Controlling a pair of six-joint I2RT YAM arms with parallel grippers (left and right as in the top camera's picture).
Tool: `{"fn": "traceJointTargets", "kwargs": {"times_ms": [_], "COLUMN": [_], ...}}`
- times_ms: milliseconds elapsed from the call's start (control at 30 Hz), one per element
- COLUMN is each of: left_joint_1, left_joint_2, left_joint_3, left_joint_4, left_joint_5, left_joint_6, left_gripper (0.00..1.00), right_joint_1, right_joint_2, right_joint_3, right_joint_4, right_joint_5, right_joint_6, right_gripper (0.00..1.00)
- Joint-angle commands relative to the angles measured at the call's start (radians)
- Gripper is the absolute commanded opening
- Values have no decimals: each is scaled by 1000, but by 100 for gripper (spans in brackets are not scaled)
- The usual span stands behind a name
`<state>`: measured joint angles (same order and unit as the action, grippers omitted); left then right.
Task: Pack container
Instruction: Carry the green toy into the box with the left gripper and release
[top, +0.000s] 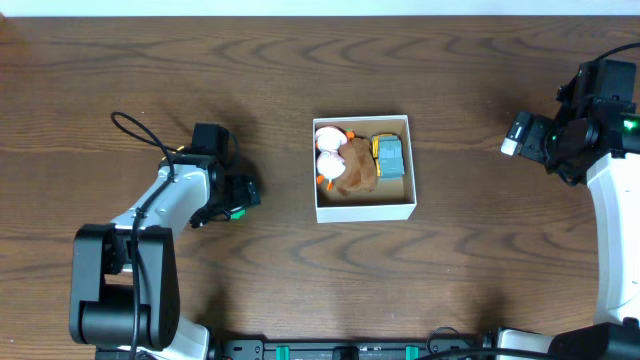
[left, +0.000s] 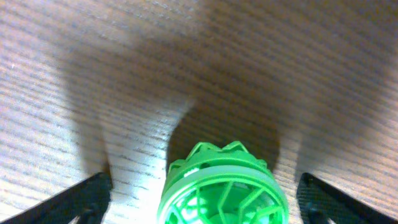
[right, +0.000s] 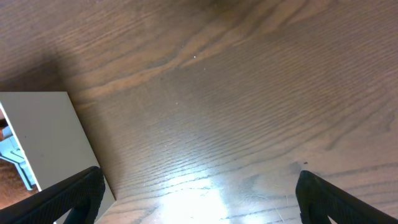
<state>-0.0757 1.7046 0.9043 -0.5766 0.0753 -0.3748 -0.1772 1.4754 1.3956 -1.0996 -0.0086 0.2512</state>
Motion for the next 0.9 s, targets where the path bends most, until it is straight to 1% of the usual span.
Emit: {"fn": "traceJointTargets", "kwargs": {"times_ms": [0,100,167,200,233,300,367,500,600,667,800,867], "left_joint_1": [0,0,0,0,0,0,0,0,0,0,-1,-2], "left_joint_2": [12,12,12,12,12,12,12,12,8,-5,-62,-108], "left_joint_3": [21,21,21,21,21,21,21,21,23,27,55,87], "left_joint_4": [-12,-15,-16,-16,-16,-16,-16,-16,-16,-17,-38,-65], "left_joint_5": [4,4,4,4,4,4,4,4,4,4,4,5], "left_joint_6": [-5,-5,-5,-5,-5,-5,-5,-5,-5,-5,-5,-5], "left_gripper": [86,79,73,72,69,58,52,50,44,41,40,37], "right_joint_1": [6,6,6,6,6,6,6,6,6,6,6,6], "right_joint_2": [4,4,4,4,4,4,4,4,4,4,4,4], "right_joint_3": [-3,-4,-4,-3,-4,-3,-3,-3,-3,-4,-3,-3], "right_joint_4": [-1,-1,-1,-1,-1,-1,-1,-1,-1,-1,-1,-1], "right_joint_5": [-7,-7,-7,-7,-7,-7,-7,-7,-7,-7,-7,-7], "right_joint_6": [-13,-13,-13,-13,-13,-13,-13,-13,-13,-13,-13,-13], "right_gripper": [99,99,99,99,99,99,99,99,99,99,99,99]}}
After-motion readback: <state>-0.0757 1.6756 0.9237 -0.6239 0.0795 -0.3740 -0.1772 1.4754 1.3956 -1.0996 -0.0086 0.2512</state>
